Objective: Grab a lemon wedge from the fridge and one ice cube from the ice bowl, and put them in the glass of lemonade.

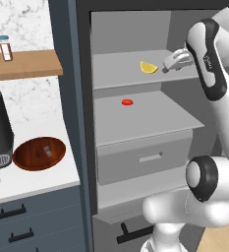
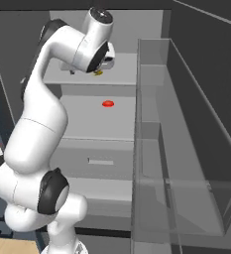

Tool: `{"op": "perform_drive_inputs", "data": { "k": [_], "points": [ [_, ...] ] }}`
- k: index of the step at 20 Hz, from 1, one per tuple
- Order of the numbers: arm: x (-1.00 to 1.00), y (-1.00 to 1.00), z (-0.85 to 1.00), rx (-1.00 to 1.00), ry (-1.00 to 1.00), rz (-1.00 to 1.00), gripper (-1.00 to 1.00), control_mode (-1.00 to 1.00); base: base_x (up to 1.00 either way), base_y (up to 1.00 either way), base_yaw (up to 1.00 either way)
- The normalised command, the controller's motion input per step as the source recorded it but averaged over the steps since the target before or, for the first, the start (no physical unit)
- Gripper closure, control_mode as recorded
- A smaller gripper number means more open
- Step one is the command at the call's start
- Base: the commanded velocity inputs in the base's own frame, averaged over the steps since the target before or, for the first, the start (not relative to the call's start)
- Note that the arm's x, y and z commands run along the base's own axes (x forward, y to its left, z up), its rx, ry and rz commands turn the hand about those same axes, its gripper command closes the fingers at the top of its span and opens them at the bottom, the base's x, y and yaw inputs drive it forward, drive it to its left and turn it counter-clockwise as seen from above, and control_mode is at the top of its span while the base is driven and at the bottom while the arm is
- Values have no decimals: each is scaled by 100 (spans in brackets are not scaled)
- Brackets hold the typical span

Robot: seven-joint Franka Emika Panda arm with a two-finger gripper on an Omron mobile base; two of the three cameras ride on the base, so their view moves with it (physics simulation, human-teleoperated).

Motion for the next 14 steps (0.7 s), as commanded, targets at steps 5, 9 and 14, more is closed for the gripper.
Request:
{"op": "perform_drive_inputs", "data": {
  "k": [5, 9, 14],
  "points": [
    [21, 0, 0, -3, 0, 0, -100, -100, 0, 0, 0],
    [40, 18, -1, -7, 0, -2, -100, -100, 0, 0, 0],
    [36, 31, 0, -6, 0, -9, -100, -100, 0, 0, 0]
  ]
}}
